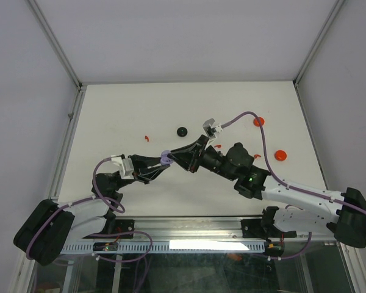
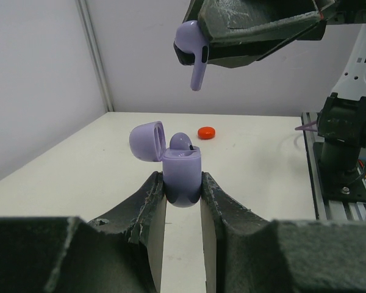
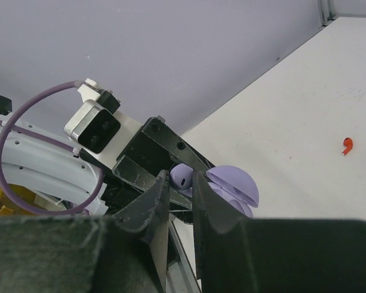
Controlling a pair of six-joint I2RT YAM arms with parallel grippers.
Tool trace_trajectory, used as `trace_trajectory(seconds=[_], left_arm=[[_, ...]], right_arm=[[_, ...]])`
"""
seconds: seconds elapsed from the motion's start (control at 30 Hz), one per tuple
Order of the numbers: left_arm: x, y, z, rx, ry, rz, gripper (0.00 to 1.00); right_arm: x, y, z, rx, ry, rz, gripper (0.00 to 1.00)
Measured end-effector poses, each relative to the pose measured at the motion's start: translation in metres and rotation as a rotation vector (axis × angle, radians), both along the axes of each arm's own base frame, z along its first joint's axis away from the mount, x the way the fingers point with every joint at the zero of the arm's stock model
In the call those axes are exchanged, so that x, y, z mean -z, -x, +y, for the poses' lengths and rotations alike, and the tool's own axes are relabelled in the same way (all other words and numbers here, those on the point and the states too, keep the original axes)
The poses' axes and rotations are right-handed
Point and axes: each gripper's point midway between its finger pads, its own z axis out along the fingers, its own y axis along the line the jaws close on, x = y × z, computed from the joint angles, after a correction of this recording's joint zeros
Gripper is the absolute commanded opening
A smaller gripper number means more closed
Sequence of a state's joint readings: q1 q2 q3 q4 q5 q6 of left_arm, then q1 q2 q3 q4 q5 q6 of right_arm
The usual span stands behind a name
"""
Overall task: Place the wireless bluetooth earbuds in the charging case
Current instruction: Place the earbud in the charging case.
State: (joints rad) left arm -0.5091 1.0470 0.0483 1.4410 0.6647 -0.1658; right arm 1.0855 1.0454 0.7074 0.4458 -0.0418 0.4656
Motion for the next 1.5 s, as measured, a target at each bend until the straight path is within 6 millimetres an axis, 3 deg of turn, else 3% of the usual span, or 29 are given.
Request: trace_trajectory(seconds=[0.23,0.6,1.5], left_arm=[[-0.001,0.001,0.000,0.003,0.004,0.002,0.14],[-0.007,0.003,0.001,0.006,0.022,-0.002,0.14],[-0.013,-0.005,0.009,-0.056,0.076,0.036,0.14]], right_arm=[[0.001,0.000,0.008,-0.013,-0.027,0.026,0.12],[0.024,-0.001,0.015,-0.023,-0.003,0.078,0.12],[0.026,-0.011,0.013,0.060,-0.049,0.182,0.12]])
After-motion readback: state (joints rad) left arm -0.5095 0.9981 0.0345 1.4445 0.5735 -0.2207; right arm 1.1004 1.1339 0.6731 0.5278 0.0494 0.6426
